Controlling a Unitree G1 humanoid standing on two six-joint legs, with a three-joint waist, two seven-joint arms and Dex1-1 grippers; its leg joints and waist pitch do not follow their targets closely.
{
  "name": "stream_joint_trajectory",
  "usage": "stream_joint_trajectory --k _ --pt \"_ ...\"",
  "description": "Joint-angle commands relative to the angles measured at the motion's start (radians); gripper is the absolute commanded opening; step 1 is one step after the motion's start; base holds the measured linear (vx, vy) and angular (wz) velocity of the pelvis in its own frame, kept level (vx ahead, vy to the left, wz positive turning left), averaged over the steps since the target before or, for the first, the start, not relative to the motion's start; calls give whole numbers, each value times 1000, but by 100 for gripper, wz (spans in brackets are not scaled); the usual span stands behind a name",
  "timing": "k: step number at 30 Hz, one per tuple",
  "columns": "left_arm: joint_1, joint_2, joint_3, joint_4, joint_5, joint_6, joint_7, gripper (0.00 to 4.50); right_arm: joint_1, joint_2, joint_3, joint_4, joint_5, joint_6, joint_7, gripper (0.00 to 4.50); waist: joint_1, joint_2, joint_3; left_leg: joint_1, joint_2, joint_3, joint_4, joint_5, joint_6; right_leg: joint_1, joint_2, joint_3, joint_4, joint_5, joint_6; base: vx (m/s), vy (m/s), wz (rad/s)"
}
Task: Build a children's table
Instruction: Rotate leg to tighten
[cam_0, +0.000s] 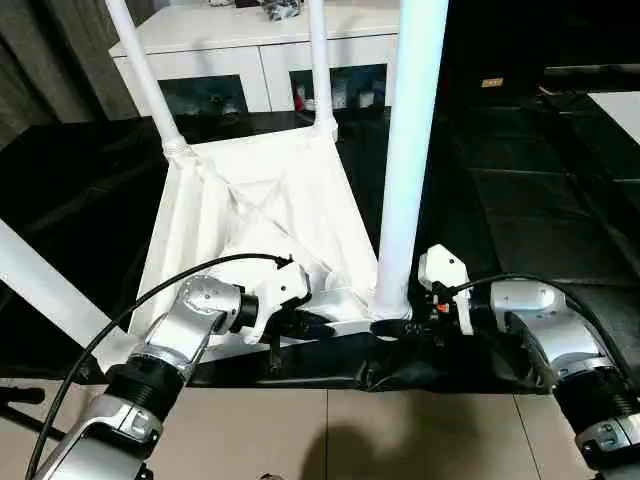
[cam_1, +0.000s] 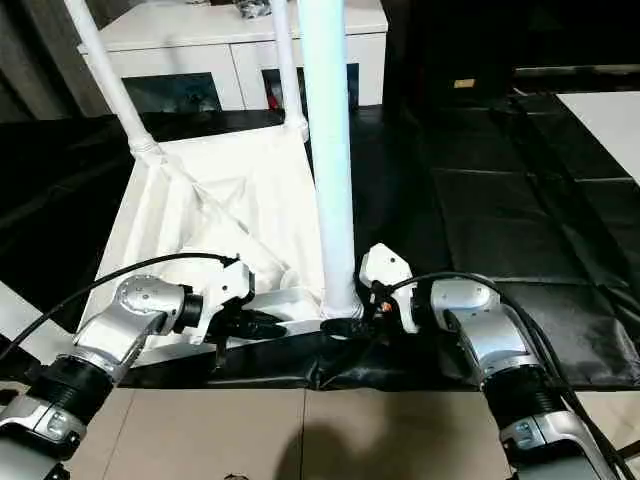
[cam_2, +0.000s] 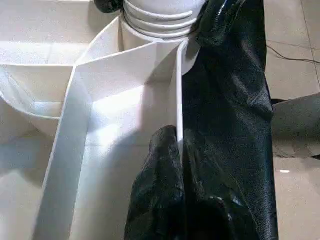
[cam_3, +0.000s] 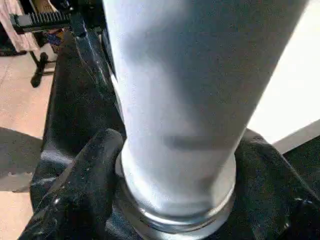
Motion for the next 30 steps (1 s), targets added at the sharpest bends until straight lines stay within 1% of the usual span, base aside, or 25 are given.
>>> stream_joint_trajectory --k 1,4,7,9,12,13,14,15,16,17,18,19,20,21,22,23,24,25,26,27,28,29,30 --pt "8 3 -8 -13 -7 5 -17 0 -17 -2 6 16 -15 -10 -13 301 -2 -27 -66 17 44 -20 -70 -202 120 44 -30 24 -63 -202 -236 0 0 0" --pt "9 5 -7 -14 -6 7 -17 0 -19 -2 4 21 -17 -13 -14 279 -3 -28 -66 16 44 -20 -71 -209 117 44 -30 24 -64 -210 -235 0 0 0" --pt "10 7 -6 -15 -7 8 -18 0 -22 1 -2 26 -13 -13 -11 274 -3 -27 -67 17 44 -20 -70 -204 119 43 -30 24 -63 -201 -237 0 0 0" --pt "12 7 -7 -15 -8 10 -22 0 -14 10 -6 14 8 -10 10 272 -3 -26 -67 17 45 -20 -70 -206 120 44 -30 23 -63 -197 -239 0 0 0" --pt "10 2 -8 -11 -7 11 -16 0 -8 27 -18 6 24 -6 -5 272 -4 -26 -67 16 44 -20 -70 -199 122 44 -29 23 -62 -187 -241 0 0 0" --pt "2 -8 -8 3 6 11 12 0 -9 48 -28 7 32 -1 -34 272 -4 -25 -68 16 44 -20 -69 -197 122 45 -29 23 -61 -184 -241 0 0 0" --pt "-17 -27 -8 35 33 8 72 0 -18 87 -44 21 29 9 -107 272 -7 -24 -66 15 44 -20 -70 -200 120 43 -29 23 -62 -188 -242 0 0 0" --pt "-23 -34 -7 45 39 11 91 0 -22 99 -49 30 24 12 -136 272 -8 -24 -65 16 43 -20 -71 -205 115 42 -29 23 -65 -199 -240 0 0 0" --pt "-52 -70 3 91 59 20 176 0 -42 155 -72 69 5 34 -271 272 -13 -24 -63 19 40 -19 -73 -222 99 39 -28 24 -69 -230 -233 0 0 0" --pt "-61 -82 8 103 60 27 199 0 -48 174 -81 81 2 41 -314 272 -17 -22 -63 19 38 -22 -76 -244 77 42 -30 22 -70 -267 -224 0 0 0" --pt "-86 -116 22 135 62 48 261 0 -65 226 -109 111 -2 62 -433 272 -23 -25 -60 17 37 -23 -79 -252 68 43 -28 21 -72 -283 -218 0 0 0" --pt "-86 -116 22 135 62 48 261 0 -65 226 -109 111 -2 62 -433 272 -28 -22 -57 18 36 -23 -81 -270 56 40 -28 21 -74 -307 -213 0 0 0" --pt "-117 -151 31 169 71 72 331 0 -80 282 -142 130 6 103 -547 272 -38 -23 -58 18 34 -27 -84 -304 38 44 -29 19 -79 -344 -196 0 0 0" --pt "-140 -178 42 196 76 92 390 0 -91 319 -164 149 6 122 -637 272 -41 -21 -56 17 35 -27 -85 -307 33 42 -30 21 -80 -348 -190 0 0 0" --pt "-142 -179 43 198 76 93 394 0 -92 321 -166 151 6 123 -642 272 -45 -21 -58 21 33 -28 -86 -324 24 40 -29 19 -83 -359 -186 0 0 0" --pt "-182 -223 66 246 80 123 501 0 -120 367 -192 208 -17 124 -795 272 -49 -18 -58 21 33 -29 -85 -329 21 39 -30 20 -82 -347 -188 0 0 0" --pt "-188 -229 69 254 81 127 517 0 -125 373 -196 218 -22 122 -817 272 -53 -17 -57 21 31 -27 -85 -331 20 36 -28 20 -85 -343 -189 0 0 0" --pt "-194 -236 73 264 82 129 534 0 -131 380 -199 230 -28 120 -842 272 -56 -18 -58 23 31 -27 -84 -337 18 34 -28 19 -86 -340 -192 0 0 0" --pt "-212 -255 79 289 86 127 578 0 -149 402 -205 265 -39 100 -903 272 -58 -15 -59 20 29 -29 -84 -335 22 40 -29 18 -85 -330 -194 0 0 0" --pt "-218 -261 81 300 89 124 591 0 -155 410 -208 277 -43 93 -921 272 -61 -17 -59 18 28 -28 -83 -332 28 40 -29 17 -87 -319 -194 0 0 0" --pt "-236 -281 81 330 101 101 625 0 -172 437 -203 310 -66 58 -977 272 -61 -15 -61 19 29 -27 -81 -325 35 38 -30 18 -87 -301 -197 0 0 0" --pt "-244 -290 78 344 109 86 639 0 -180 450 -198 325 -80 39 -1002 272 -61 -15 -63 17 28 -28 -80 -311 40 41 -31 16 -85 -282 -202 0 0 0" --pt "-249 -301 73 357 118 57 638 0 -183 468 -182 324 -86 23 -964 307 -61 -19 -63 16 28 -27 -80 -307 47 42 -30 16 -86 -270 -204 0 0 0"
